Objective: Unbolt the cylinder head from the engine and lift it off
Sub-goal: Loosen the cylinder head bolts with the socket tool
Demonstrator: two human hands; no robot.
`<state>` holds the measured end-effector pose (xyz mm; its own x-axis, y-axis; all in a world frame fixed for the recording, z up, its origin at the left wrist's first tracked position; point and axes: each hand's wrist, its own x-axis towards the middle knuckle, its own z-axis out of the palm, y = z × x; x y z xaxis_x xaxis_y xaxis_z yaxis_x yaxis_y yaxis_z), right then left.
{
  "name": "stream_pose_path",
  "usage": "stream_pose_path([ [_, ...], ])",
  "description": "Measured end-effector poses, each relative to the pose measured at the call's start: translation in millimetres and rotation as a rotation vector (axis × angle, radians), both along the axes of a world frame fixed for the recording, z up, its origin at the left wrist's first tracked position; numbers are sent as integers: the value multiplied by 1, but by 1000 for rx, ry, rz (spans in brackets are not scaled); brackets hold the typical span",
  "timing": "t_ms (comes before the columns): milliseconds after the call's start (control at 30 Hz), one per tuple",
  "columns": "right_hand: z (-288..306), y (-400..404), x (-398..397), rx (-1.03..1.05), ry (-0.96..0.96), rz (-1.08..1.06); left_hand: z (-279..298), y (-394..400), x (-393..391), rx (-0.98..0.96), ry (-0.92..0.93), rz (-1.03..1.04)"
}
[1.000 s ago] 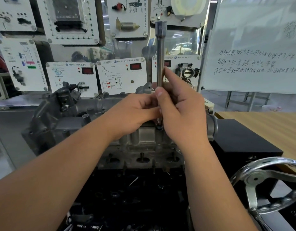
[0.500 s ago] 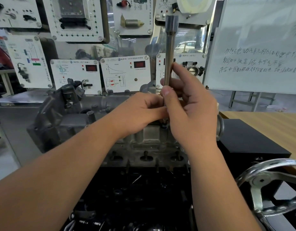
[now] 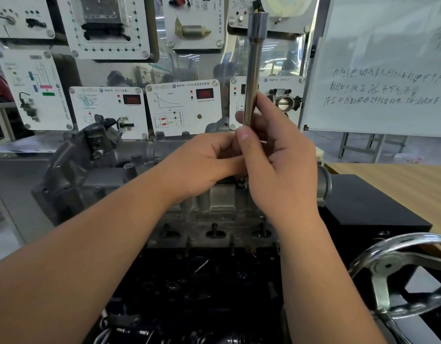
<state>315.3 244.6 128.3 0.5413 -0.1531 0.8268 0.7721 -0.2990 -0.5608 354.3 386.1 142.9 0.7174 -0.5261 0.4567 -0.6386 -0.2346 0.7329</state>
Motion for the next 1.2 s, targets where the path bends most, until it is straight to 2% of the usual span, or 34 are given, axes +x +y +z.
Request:
stream_pose_path([
  [400, -1, 7, 2, 63, 1, -65, -2, -2, 3, 24, -82, 39],
  [533, 5, 10, -9, 1, 60, -94, 1, -1, -3, 29, -65, 44],
  [733, 20, 5, -13, -35, 19, -184, 1, -1, -1, 59, -30, 77],
  [967, 5, 2, -8, 27, 33, -91, 1, 0, -2, 17, 29, 20],
  [1100, 2, 4, -3, 41, 12, -57, -1, -2, -1, 26, -41, 44],
  [1200, 1, 5, 1, 5, -27, -116, -1, 0, -1, 47, -68, 57],
])
